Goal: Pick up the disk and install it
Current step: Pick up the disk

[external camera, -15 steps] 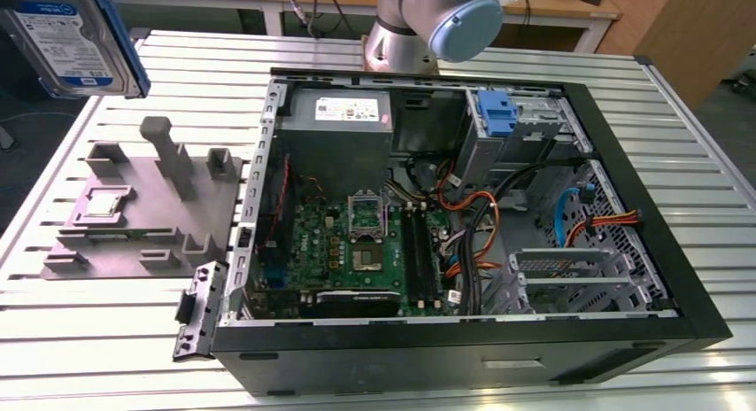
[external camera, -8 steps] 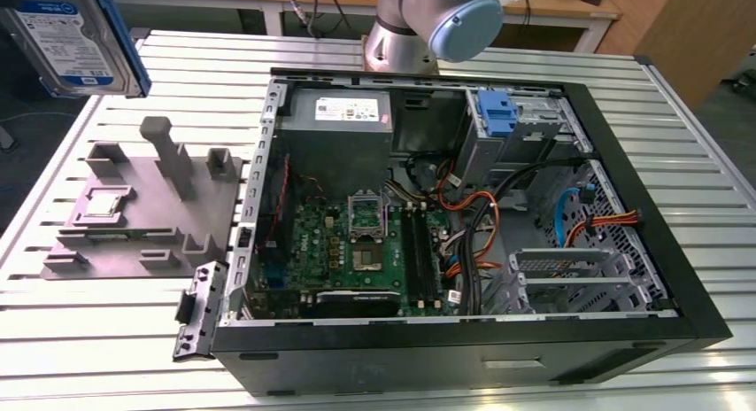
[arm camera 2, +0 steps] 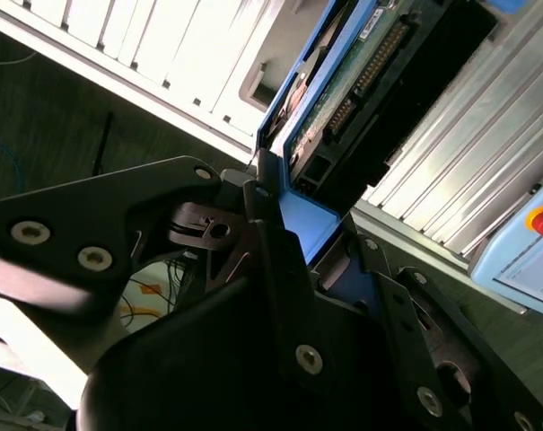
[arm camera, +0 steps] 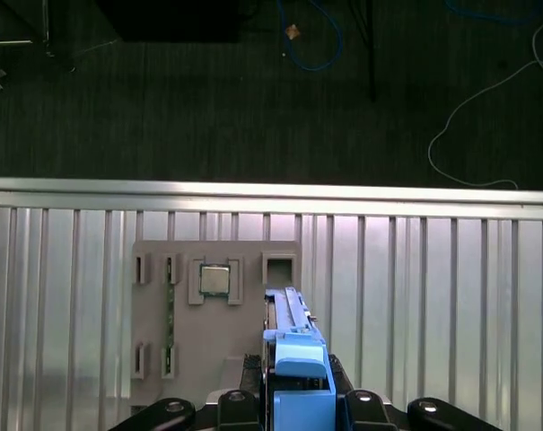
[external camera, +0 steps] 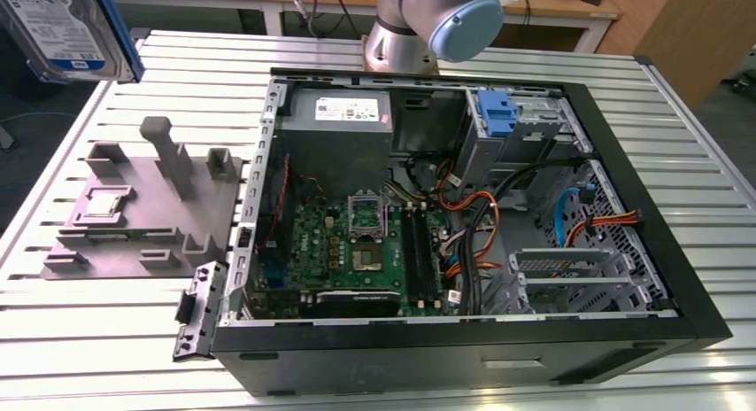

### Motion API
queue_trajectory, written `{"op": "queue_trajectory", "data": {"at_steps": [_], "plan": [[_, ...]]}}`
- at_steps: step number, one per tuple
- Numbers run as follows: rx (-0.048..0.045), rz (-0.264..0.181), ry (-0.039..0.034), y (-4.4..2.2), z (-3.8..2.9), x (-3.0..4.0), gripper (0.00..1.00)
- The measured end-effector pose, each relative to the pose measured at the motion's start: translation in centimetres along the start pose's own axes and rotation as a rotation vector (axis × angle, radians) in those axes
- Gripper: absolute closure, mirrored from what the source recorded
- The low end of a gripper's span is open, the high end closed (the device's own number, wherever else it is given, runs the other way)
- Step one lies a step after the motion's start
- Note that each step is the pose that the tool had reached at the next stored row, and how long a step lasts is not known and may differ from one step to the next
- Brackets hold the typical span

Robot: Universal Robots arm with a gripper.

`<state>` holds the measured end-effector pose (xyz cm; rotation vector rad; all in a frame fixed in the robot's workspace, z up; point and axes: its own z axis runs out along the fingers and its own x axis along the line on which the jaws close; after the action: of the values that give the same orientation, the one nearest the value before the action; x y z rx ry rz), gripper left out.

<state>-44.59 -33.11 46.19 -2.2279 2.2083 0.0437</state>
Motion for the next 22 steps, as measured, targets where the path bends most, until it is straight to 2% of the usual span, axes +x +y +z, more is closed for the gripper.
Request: {"op": "queue_trajectory", "data": {"at_steps": [3,8,11,16,22], "plan": [[-0.0012,0.001,0.0002,0.02,-1.05,-0.02,0.64],[-0.0022,0.001,0.0004,0.03,-2.15,0.06,0.64],[-0.0022,0.002,0.0006,0.04,-2.23,0.4,0.64],[-0.0021,0.002,0.0005,0.05,-2.25,1.47,0.64],[-0.0021,0.002,0.0005,-0.2,-2.26,1.57,0.64]]}}
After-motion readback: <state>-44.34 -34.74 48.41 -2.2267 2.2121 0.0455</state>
